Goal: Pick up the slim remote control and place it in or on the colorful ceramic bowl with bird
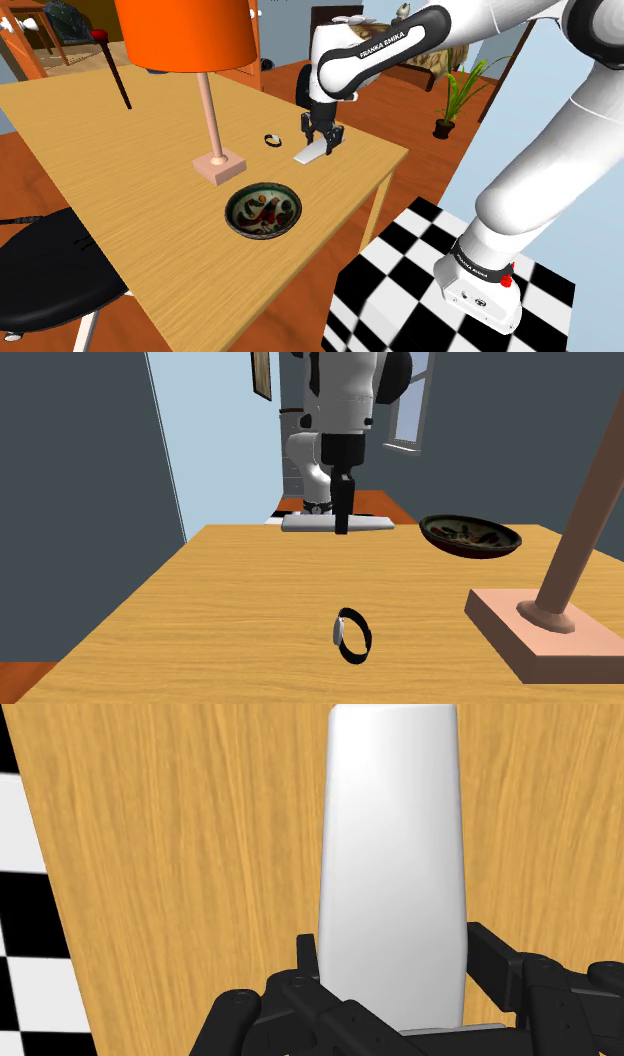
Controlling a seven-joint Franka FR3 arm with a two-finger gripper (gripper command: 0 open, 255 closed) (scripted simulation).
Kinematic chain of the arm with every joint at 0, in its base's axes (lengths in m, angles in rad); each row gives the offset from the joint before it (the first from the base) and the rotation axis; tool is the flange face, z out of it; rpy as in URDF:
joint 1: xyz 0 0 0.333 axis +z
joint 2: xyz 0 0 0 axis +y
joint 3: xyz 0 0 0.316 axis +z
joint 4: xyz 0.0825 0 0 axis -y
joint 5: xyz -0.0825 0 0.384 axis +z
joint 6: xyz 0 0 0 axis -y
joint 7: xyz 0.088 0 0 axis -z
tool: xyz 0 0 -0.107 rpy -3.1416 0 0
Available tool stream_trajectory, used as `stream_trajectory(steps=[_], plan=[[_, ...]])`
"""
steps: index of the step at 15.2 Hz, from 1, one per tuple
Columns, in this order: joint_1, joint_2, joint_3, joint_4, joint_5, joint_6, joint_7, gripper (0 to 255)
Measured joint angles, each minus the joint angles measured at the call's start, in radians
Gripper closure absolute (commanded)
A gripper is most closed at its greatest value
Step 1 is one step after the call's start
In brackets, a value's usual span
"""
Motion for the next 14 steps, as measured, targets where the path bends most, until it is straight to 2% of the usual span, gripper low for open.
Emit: stream_trajectory(steps=[9,14], plan=[[0.0,-0.053,-0.007,0.07,0.023,-0.119,-0.017,255],[0.043,-0.075,0.045,0.071,0.04,-0.138,0.068,255]])
